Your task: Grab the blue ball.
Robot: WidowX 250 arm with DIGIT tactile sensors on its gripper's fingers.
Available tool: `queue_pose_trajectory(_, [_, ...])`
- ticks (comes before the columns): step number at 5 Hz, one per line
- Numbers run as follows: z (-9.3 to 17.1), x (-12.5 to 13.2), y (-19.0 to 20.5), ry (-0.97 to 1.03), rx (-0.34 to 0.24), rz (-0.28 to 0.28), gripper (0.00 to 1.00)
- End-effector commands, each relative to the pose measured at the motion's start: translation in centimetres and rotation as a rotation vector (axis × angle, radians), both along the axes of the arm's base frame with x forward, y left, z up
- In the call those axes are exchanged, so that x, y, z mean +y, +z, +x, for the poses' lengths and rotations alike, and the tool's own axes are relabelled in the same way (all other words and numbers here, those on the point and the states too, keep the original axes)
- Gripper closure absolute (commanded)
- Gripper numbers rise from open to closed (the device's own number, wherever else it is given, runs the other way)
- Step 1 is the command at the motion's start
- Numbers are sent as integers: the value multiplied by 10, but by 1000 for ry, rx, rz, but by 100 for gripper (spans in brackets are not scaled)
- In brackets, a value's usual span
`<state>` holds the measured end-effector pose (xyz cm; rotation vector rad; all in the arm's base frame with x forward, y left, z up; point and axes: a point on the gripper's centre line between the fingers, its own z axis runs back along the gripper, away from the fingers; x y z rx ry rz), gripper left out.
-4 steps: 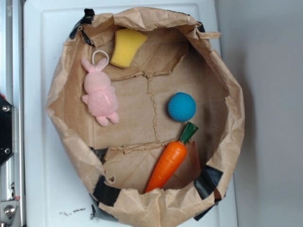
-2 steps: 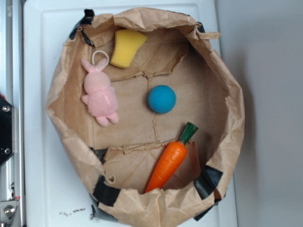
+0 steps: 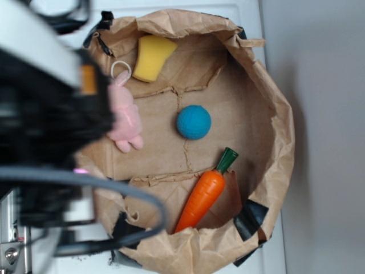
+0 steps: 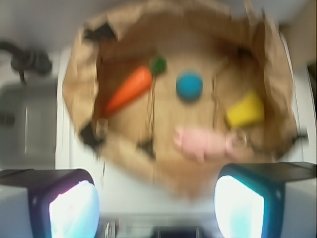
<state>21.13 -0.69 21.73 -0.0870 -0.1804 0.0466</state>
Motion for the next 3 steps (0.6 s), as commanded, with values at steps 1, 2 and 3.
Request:
queue_pose_trajectory(1, [5, 5, 14, 9, -53, 0, 0])
queue_pose_trajectory(2, [5, 5, 14, 9, -53, 0, 0])
queue_pose_trajectory(3, [42, 11, -35, 101, -90, 41, 0])
